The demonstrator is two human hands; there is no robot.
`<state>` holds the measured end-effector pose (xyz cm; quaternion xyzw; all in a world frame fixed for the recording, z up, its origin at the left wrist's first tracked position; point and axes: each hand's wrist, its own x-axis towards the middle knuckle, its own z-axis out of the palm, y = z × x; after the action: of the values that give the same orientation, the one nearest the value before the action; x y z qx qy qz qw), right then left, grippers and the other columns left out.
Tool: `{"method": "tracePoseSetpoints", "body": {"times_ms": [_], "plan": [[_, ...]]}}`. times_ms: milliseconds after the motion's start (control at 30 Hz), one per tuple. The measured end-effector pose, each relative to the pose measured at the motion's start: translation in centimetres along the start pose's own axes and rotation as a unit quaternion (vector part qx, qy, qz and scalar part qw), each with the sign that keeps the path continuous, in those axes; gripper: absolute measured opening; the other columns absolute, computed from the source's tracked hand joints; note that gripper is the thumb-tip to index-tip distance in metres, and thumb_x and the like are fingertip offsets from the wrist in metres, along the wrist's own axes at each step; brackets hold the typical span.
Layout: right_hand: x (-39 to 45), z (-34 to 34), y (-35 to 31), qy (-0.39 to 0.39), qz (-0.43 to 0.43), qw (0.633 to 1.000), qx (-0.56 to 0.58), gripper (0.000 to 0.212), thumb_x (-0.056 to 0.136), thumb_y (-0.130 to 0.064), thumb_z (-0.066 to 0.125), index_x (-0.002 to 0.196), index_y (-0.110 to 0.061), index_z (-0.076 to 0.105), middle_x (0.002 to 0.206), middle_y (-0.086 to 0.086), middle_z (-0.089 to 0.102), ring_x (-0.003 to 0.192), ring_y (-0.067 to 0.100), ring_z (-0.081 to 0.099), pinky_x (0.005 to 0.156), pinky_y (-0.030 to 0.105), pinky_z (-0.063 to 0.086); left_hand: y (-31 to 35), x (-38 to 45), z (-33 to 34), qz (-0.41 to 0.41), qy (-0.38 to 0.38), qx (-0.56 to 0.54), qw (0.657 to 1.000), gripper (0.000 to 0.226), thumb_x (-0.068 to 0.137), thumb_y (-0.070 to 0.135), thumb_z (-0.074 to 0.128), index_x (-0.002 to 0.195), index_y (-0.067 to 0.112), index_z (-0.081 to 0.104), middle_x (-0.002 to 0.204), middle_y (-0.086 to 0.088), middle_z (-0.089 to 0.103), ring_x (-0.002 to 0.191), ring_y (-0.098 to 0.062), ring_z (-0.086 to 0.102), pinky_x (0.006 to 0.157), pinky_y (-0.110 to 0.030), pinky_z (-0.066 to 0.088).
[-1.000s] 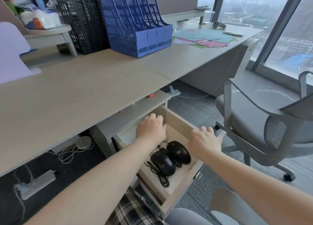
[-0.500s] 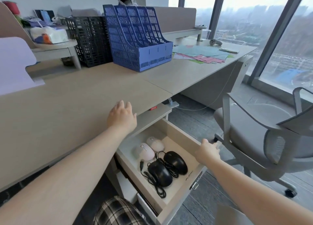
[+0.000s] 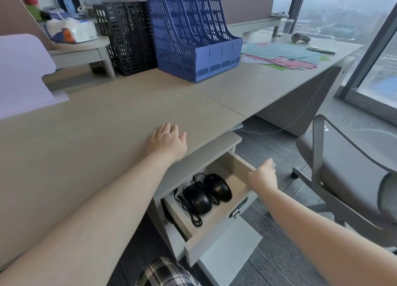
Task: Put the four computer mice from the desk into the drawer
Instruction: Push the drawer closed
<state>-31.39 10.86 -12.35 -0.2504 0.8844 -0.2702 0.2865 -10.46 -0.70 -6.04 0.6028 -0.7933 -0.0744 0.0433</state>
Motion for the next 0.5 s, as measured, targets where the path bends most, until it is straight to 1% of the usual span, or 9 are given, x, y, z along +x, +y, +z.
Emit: {"method": "tracePoseSetpoints", "body": {"times_ms": [67, 133, 167, 233, 267, 333, 400, 433, 500], "plan": [[0.5, 1.0, -0.9, 0.013, 0.007, 0.998, 0.062, 0.079, 0.087, 0.0, 0.039, 0.152, -0.011, -0.006, 0.156, 0.017, 0.024, 0.126, 0.036, 0.049, 0.1, 0.046, 0.047, -0.2, 0.6, 0.1, 0.005, 0.003, -0.001, 1.0, 0.058, 0.099, 0.04, 0.017, 0.15, 0.014, 0.019, 0.162, -0.007, 0.012, 0.15, -0.02, 0.007, 0.122, -0.038, 0.007], [0.7, 2.0, -1.8, 0.018, 0.015, 0.992, 0.122, 0.078, 0.087, -0.001, 0.039, 0.152, -0.011, -0.003, 0.133, 0.019, 0.05, 0.112, 0.036, 0.057, 0.089, 0.045, 0.052, -0.2, 1.1, 0.2, 0.012, 0.008, -0.004, 1.0, 0.057, 0.099, 0.039, 0.019, 0.15, 0.014, 0.02, 0.162, -0.007, 0.014, 0.15, -0.02, 0.008, 0.122, -0.038, 0.008], [0.7, 2.5, -2.3, 0.012, 0.019, 0.991, 0.134, 0.074, 0.088, -0.001, 0.039, 0.152, -0.01, 0.003, 0.118, 0.017, 0.054, 0.107, 0.035, 0.058, 0.084, 0.042, 0.051, -0.3, 1.2, 0.2, 0.015, 0.009, -0.006, 1.0, 0.057, 0.099, 0.038, 0.02, 0.15, 0.014, 0.021, 0.162, -0.007, 0.014, 0.15, -0.019, 0.009, 0.121, -0.038, 0.008], [0.7, 3.7, -3.1, 0.008, -0.001, 0.993, 0.116, 0.054, 0.091, -0.003, 0.039, 0.144, -0.001, 0.026, 0.097, 0.014, 0.052, 0.098, 0.033, 0.053, 0.079, 0.036, 0.044, -0.3, 1.6, 0.0, 0.019, 0.011, -0.009, 1.0, 0.056, 0.099, 0.038, 0.021, 0.15, 0.014, 0.021, 0.162, -0.006, 0.014, 0.15, -0.018, 0.009, 0.121, -0.037, 0.007], [0.6, 4.3, -3.4, 0.012, -0.02, 0.994, 0.106, 0.043, 0.093, -0.006, 0.039, 0.135, 0.003, 0.038, 0.096, 0.014, 0.051, 0.094, 0.03, 0.05, 0.078, 0.033, 0.039, -0.3, 1.8, 0.0, 0.021, 0.011, -0.011, 1.0, 0.056, 0.099, 0.038, 0.021, 0.15, 0.015, 0.021, 0.162, -0.006, 0.013, 0.15, -0.017, 0.009, 0.121, -0.036, 0.007], [0.6, 5.5, -3.7, 0.013, -0.051, 0.992, 0.113, 0.029, 0.095, -0.01, 0.038, 0.119, 0.002, 0.049, 0.092, 0.01, 0.049, 0.089, 0.023, 0.044, 0.077, 0.031, 0.034, -0.3, 2.1, 0.0, 0.024, 0.014, -0.014, 1.0, 0.057, 0.098, 0.038, 0.021, 0.15, 0.015, 0.021, 0.162, -0.005, 0.013, 0.15, -0.017, 0.009, 0.121, -0.036, 0.007], [0.5, 6.5, -3.9, -0.005, -0.06, 0.99, 0.127, 0.015, 0.095, -0.01, 0.036, 0.097, -0.005, 0.049, 0.076, 0.003, 0.045, 0.087, 0.021, 0.043, 0.075, 0.03, 0.033, -0.4, 2.3, 0.1, 0.026, 0.017, -0.015, 0.999, 0.057, 0.098, 0.039, 0.021, 0.15, 0.016, 0.021, 0.162, -0.004, 0.013, 0.15, -0.016, 0.009, 0.122, -0.036, 0.007], [0.4, 6.9, -4.1, -0.015, -0.058, 0.988, 0.14, 0.014, 0.095, -0.009, 0.034, 0.088, -0.006, 0.045, 0.071, 0.002, 0.042, 0.085, 0.022, 0.043, 0.074, 0.031, 0.033, -0.4, 2.4, 0.1, 0.027, 0.019, -0.015, 0.999, 0.057, 0.098, 0.04, 0.021, 0.15, 0.016, 0.021, 0.162, -0.004, 0.013, 0.15, -0.017, 0.009, 0.122, -0.036, 0.007], [0.0, 7.7, -4.2, -0.024, -0.062, 0.983, 0.173, 0.019, 0.096, -0.007, 0.028, 0.082, -0.004, 0.041, 0.073, 0.007, 0.044, 0.081, 0.024, 0.043, 0.073, 0.032, 0.033, -0.4, 2.5, 0.3, 0.028, 0.022, -0.015, 0.999, 0.058, 0.098, 0.041, 0.021, 0.15, 0.017, 0.021, 0.162, -0.004, 0.013, 0.15, -0.017, 0.009, 0.122, -0.036, 0.007]]}}
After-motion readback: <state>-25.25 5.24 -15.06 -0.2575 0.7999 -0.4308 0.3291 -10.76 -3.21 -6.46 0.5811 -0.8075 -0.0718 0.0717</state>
